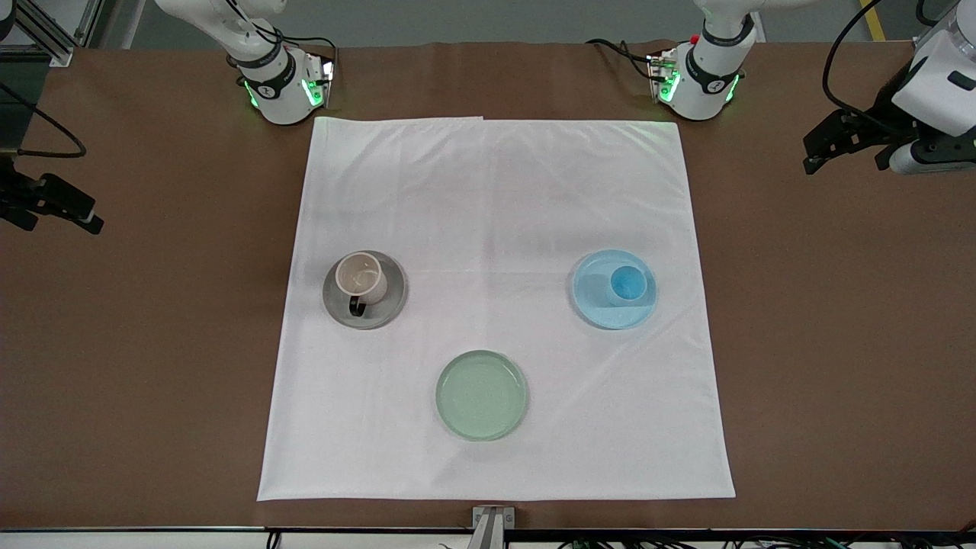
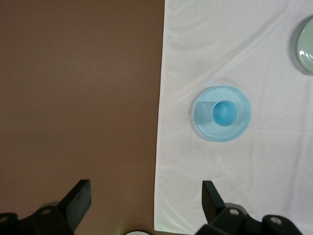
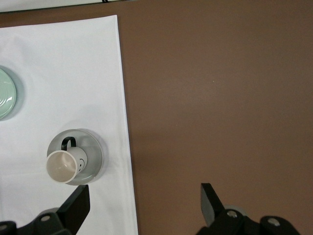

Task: Place blue cup in blue plate and white mug in gray plate

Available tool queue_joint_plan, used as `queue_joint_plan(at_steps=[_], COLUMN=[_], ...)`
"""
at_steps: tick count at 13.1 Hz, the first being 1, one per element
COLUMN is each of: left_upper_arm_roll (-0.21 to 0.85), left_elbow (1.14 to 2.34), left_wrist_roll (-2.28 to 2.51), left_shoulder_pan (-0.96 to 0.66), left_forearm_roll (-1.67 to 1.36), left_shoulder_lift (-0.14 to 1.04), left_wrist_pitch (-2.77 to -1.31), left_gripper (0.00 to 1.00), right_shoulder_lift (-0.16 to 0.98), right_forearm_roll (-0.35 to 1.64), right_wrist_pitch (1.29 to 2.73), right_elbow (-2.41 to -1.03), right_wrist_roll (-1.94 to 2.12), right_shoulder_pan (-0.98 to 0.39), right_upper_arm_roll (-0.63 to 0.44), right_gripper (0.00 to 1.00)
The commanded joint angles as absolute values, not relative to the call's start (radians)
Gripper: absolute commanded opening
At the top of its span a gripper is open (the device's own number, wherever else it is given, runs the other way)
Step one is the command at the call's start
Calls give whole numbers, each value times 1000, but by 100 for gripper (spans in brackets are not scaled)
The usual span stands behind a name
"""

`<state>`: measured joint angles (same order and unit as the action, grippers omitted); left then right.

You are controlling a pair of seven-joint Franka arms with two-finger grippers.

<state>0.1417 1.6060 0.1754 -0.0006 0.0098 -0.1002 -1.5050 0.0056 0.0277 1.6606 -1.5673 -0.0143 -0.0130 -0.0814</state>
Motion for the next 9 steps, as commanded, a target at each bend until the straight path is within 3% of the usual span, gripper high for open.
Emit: queue_joint_plan(at_steps=[1,9], left_upper_arm_roll=[133,132], left_elbow=[1620,1620], left_wrist_roll=[150,149], left_shoulder_pan=[3,18], left_forearm_roll=[-6,2], left_shoulder_lift=[-106,-104], left_wrist_pitch=[-1511,-1500], left_gripper=[100,100], right_shoulder_lift=[26,26], right_forearm_roll=[26,17], right_wrist_pitch=[1647,1643], right_elbow=[-1528,-1506], right_wrist_roll=[-9,-11], right_shoulder_pan=[8,6], right_upper_arm_roll=[-67,-67], right_gripper=[100,100])
